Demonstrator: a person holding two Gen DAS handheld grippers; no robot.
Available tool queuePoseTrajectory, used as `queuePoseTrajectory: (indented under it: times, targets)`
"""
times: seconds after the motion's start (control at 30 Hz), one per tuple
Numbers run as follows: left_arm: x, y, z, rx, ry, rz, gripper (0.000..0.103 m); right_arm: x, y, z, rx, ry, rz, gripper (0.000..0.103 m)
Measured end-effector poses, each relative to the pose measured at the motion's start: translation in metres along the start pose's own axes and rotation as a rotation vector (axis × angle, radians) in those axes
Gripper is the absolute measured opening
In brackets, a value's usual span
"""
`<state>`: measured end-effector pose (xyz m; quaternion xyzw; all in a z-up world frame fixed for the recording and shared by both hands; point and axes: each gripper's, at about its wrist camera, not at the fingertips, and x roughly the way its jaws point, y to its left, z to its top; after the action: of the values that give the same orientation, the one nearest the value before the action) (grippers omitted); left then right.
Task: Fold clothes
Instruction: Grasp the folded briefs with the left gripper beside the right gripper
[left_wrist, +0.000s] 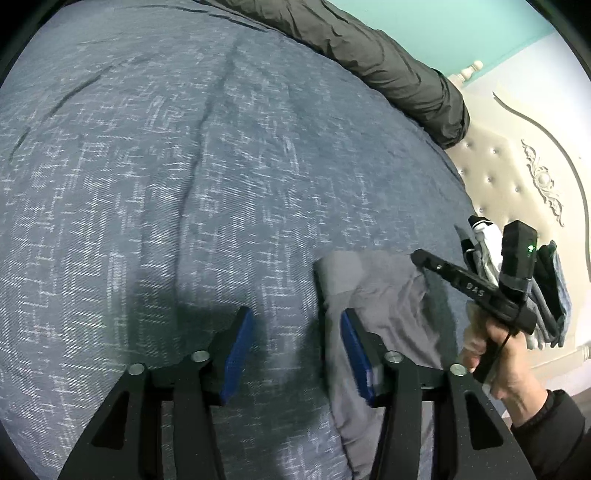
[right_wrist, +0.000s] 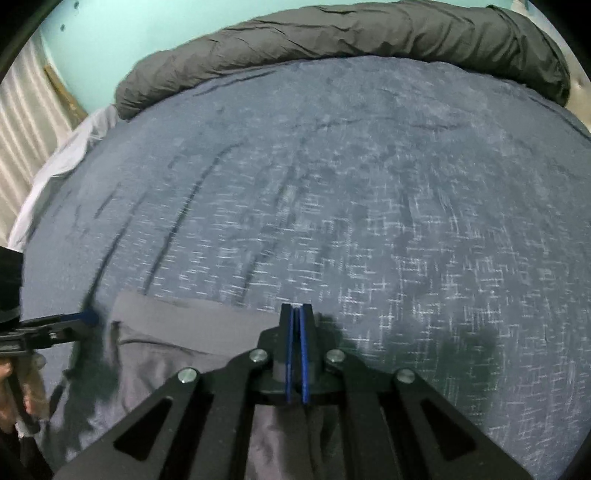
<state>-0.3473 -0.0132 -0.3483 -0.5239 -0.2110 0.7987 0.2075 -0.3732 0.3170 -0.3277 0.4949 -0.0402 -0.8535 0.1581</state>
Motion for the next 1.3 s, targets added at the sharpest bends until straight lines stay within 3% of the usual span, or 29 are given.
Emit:
queuePoseTrajectory:
  times: [0.13, 0.27, 0.37, 0.5, 0.67, 0.83, 0.9, 0.97, 1.03, 1.07, 1.2, 1.3]
  targets:
    - [0.013, -0.007, 0.007, 0.004, 0.014, 0.000, 0.064, 0.004, -0.016, -0.002, 0.125, 0.001, 0.035, 0.007]
    - [0.020, -0.011, 0.014, 0.007, 0.014, 0.001, 0.064, -0.002, -0.038, -0.007, 0.246, -0.018, 0.119, 0.034]
    - [0.025, -0.011, 0.017, -0.001, 0.017, -0.003, 0.064, -0.006, -0.043, -0.007, 0.252, -0.018, 0.147, 0.038]
    - [0.032, -0.012, 0.020, -0.016, 0.021, -0.008, 0.064, 0.000, -0.034, -0.006, 0.208, 0.022, 0.167, 0.038]
    - [0.036, -0.020, 0.021, -0.009, 0.008, -0.018, 0.063, 0.015, -0.013, -0.010, 0.099, 0.073, 0.119, 0.038]
    - [0.046, -0.029, 0.020, 0.026, 0.015, -0.006, 0.063, 0.016, 0.003, -0.015, 0.021, 0.069, 0.078, 0.021]
    - [0.046, -0.031, 0.021, 0.034, 0.010, 0.004, 0.053, 0.013, 0.001, -0.015, 0.024, 0.064, 0.091, 0.012]
    - [0.045, -0.033, 0.021, 0.044, 0.011, 0.000, 0.034, 0.008, 0.002, -0.014, 0.012, 0.053, 0.097, 0.007]
    - [0.045, -0.035, 0.020, 0.046, 0.015, -0.007, 0.026, 0.003, 0.003, -0.013, -0.007, 0.044, 0.098, 0.005]
    - [0.045, -0.036, 0.019, 0.046, 0.016, -0.010, 0.017, -0.002, 0.004, -0.014, -0.019, 0.036, 0.098, 0.005]
    - [0.035, -0.042, 0.016, 0.061, 0.000, -0.012, 0.005, -0.020, 0.008, -0.014, -0.048, -0.004, 0.097, 0.004]
    - [0.021, -0.053, 0.015, 0.084, -0.025, -0.020, 0.003, -0.039, 0.007, -0.013, -0.058, -0.042, 0.104, 0.004]
